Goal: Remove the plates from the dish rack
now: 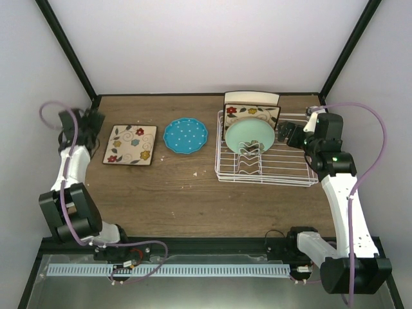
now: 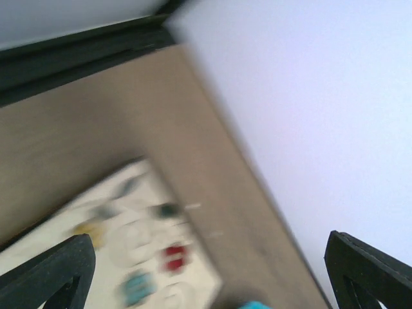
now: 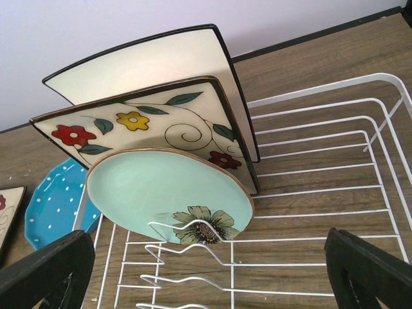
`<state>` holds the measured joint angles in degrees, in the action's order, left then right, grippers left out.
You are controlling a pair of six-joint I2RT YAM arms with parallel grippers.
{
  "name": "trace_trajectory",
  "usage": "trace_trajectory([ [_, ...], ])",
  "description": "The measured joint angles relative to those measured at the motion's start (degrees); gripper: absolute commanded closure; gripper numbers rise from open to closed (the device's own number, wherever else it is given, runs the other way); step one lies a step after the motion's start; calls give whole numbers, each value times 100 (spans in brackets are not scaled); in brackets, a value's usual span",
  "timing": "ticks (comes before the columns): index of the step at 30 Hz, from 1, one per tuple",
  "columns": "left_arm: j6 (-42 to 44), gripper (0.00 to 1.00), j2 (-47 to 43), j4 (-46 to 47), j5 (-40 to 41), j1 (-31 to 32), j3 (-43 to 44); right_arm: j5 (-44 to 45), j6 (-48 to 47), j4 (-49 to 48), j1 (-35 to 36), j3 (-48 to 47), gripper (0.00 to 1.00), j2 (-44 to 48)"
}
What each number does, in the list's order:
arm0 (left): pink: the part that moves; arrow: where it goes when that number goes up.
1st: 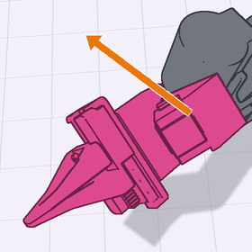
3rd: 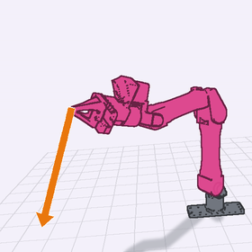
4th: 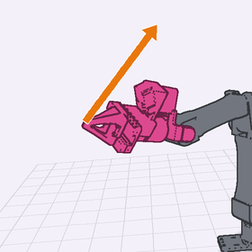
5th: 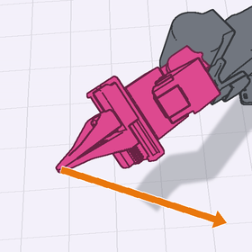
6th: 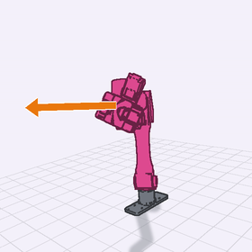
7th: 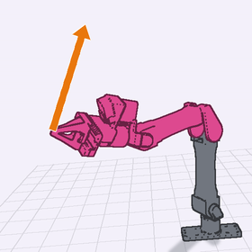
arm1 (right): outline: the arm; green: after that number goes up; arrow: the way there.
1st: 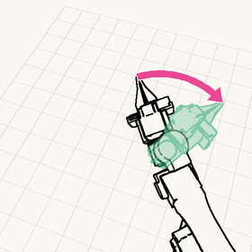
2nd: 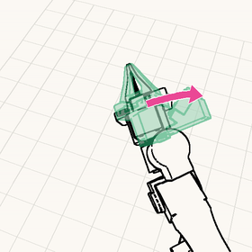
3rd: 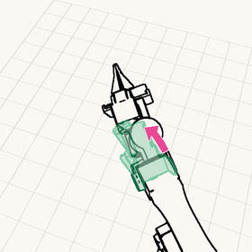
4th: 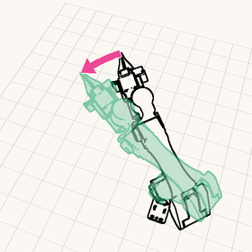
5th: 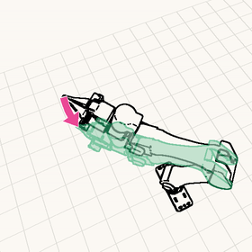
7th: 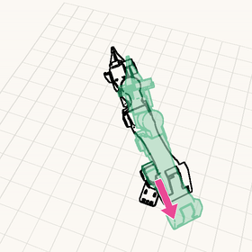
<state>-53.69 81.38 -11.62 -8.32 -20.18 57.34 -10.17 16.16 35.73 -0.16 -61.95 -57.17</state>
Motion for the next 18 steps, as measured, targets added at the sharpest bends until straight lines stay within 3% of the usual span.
trace_trajectory([
  [3, 1158, 4, 323, 542, -452, 682, 1064, 9, 20, -9, 0, 26, 0, 24],
  [7, 2940, 7, 879, 1123, -1766, 1930, 2166, -4, 94, -74, 0, 114, 0, 55],
  [10, 4492, 16, 922, 1196, -2444, 2959, 2243, -4, 160, -101, 0, 214, 0, 94],
  [14, 6319, 26, 929, 1047, -2636, 4218, 2149, 24, 223, -92, 0, 315, 0, 256],
  [18, 7377, 34, 1106, 1021, -2481, 4841, 2133, 68, 304, -55, 0, 409, 0, 522],
])
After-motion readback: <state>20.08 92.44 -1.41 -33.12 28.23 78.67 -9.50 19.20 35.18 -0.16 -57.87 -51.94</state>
